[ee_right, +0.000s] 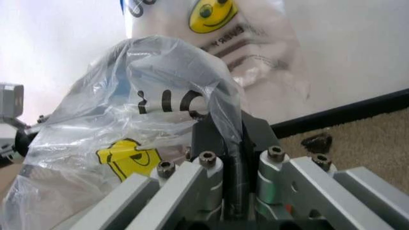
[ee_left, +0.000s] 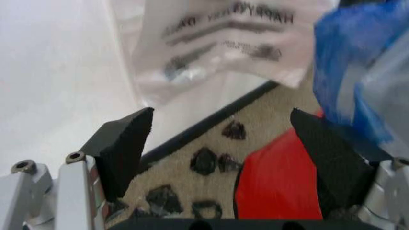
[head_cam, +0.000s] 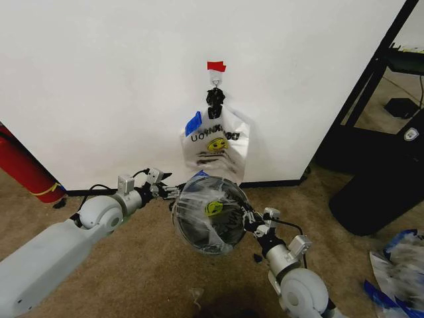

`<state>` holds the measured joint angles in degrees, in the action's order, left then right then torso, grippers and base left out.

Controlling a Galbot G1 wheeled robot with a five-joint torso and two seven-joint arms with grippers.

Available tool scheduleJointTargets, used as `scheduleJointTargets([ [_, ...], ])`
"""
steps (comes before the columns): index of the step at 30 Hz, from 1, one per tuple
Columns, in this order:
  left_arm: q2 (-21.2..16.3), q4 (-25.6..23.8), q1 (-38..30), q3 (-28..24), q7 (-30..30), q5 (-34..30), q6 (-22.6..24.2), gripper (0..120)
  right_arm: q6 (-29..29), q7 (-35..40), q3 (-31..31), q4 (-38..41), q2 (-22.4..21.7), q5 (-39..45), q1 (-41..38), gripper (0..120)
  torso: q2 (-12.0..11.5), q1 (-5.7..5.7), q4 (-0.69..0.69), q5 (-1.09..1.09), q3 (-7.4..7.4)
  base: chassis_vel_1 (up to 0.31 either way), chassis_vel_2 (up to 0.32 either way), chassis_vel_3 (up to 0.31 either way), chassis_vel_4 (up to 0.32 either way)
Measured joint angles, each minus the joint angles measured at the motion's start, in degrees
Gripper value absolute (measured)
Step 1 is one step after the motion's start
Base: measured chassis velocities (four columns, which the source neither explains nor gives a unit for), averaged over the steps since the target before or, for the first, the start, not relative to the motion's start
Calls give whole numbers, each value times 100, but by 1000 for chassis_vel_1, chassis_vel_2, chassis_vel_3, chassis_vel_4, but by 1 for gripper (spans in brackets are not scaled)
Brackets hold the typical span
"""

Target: Pick up the garbage bag from the wall and place it over the trash bin.

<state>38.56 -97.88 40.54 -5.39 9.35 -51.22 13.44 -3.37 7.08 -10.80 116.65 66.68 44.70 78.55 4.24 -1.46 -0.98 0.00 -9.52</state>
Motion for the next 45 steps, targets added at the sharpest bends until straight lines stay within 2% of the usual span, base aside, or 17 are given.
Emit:
scheduleJointTargets([
  [4, -16, 6, -111, 216, -104, -451, 101, 86, 19, -21, -24, -34, -25, -45, -2, 1, 0, 0, -1, 1, 0, 0, 0, 0, 0],
  [7, -115, -91, -292, 319, -158, -1014, 364, 88, 69, -69, -8, -68, -31, -152, -17, 1, 0, 0, 0, 2, 0, 0, 0, 0, 0],
  [10, -164, -166, -451, 250, -71, -1169, 534, 90, 93, -89, 28, -90, -31, -209, -57, 1, 0, 0, -1, 2, 0, 0, 0, 0, 0],
  [17, -183, -60, -622, -7, 367, -947, 723, 94, 120, -101, 46, -81, -37, -275, -57, 1, 0, 0, 0, 0, 0, 0, 0, 0, 0],
  [25, -203, 5, -614, -152, 767, -716, 730, 97, 125, -101, 15, -23, -81, -273, 0, 1, 0, 0, 0, 1, 0, 0, 0, 0, 0],
  [39, -139, 179, -642, -322, 868, -542, 643, 96, 125, -98, 50, 20, -84, -307, 43, 1, 0, 0, -1, 1, 0, 0, 0, 0, 0],
  [45, -27, 371, -766, -702, 891, -295, 576, 96, 118, -103, 64, 91, -101, -311, 75, 1, 0, 0, 0, 0, 0, 0, 0, 0, 0],
])
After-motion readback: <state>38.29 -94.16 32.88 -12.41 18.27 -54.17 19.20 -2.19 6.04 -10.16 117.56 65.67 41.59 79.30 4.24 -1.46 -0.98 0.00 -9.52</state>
